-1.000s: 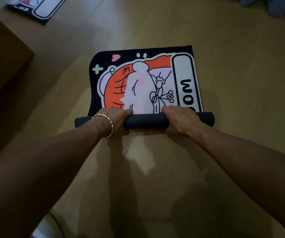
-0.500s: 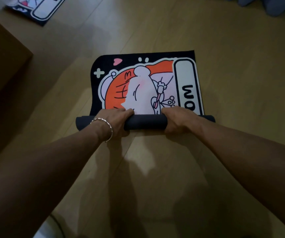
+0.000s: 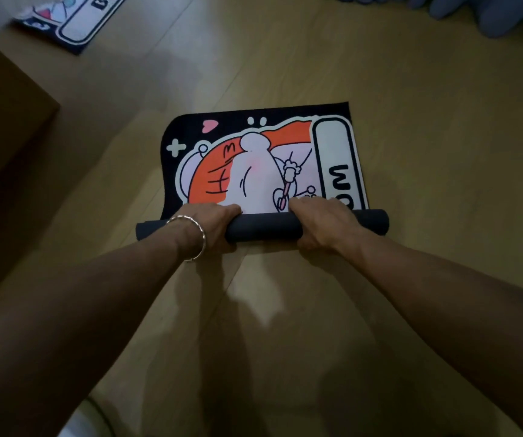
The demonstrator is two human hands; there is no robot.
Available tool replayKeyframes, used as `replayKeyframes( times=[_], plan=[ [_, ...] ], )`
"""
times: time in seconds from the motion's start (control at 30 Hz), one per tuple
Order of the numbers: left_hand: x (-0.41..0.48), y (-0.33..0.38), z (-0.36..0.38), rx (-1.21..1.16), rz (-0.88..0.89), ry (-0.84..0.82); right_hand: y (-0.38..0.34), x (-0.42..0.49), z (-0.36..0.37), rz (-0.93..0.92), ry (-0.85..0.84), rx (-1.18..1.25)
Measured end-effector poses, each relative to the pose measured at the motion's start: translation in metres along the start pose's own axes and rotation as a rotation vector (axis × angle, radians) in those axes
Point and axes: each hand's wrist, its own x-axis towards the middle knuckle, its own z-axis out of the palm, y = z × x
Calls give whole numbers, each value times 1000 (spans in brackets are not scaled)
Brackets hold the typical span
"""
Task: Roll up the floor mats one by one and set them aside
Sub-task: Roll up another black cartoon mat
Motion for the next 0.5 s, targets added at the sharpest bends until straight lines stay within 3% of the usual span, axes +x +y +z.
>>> replayKeyframes(
  times=[0.2,0.37,0.5],
  plan=[
    [3,3,5,62,13,63,3,3,-7,54,-167,136],
    [5,3,0,-97,-8,-65,1,2,4,-3,31,-10],
    [3,7,3,-81,31,-17,4,4,-1,53,-32,20]
  ],
)
